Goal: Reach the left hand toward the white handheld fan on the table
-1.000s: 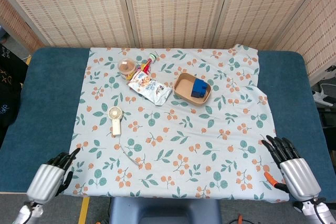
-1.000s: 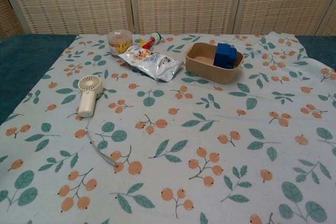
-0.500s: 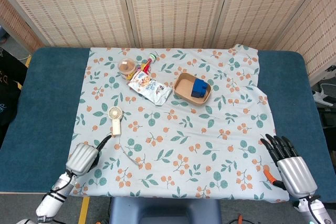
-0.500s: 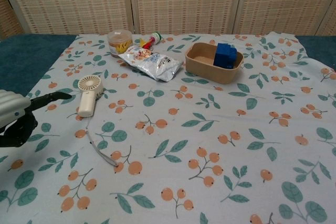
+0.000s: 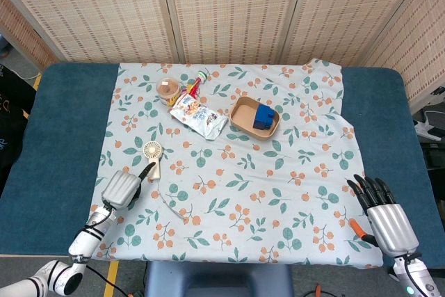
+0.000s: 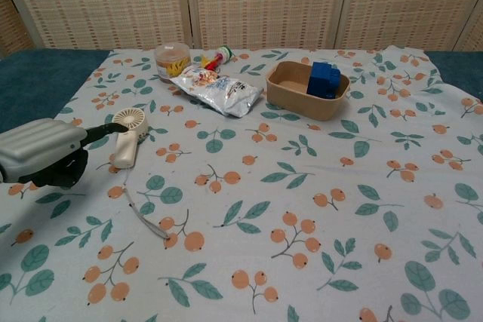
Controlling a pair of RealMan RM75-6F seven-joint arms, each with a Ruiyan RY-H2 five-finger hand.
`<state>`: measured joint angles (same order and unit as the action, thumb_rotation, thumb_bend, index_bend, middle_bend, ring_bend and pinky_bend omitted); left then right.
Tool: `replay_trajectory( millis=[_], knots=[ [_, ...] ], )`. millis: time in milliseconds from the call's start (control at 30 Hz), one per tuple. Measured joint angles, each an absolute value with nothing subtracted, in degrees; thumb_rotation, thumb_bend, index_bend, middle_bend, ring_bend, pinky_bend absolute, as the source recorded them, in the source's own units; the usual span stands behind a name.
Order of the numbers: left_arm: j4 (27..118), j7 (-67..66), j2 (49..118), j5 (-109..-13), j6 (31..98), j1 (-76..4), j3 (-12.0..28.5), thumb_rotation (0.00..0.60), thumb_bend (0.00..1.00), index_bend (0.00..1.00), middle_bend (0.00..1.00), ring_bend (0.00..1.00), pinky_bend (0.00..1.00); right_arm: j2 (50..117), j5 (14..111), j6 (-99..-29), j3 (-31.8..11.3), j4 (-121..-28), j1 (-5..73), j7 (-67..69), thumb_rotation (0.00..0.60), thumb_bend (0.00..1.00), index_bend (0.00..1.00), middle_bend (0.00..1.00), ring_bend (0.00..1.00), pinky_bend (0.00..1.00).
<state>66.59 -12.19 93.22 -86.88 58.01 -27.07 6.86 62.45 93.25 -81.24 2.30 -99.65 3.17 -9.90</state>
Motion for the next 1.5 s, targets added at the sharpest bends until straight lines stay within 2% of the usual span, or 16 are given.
replay_trajectory(
  millis=[433,1500],
  knots=[
    [63.0,-12.2,94.5,-83.7,56.5,-29.3,6.1,0.600,0.93,0.00,0.90,0.77,1.00,62.5,93.1,-81.6,2.3,-99.7,3.2,-10.3,0.600,0.18,0.00,0.00,0.00,0.00],
    [61.2,-14.7,95.1,-80.6,55.1,-30.9,3.0,0.600,0.93,0.01,0.91,0.77,1.00,62.4,93.1,-82.3,2.4,-100.0,3.0,-10.5,0.600,0.18,0.00,0.00,0.00,0.00]
  ],
)
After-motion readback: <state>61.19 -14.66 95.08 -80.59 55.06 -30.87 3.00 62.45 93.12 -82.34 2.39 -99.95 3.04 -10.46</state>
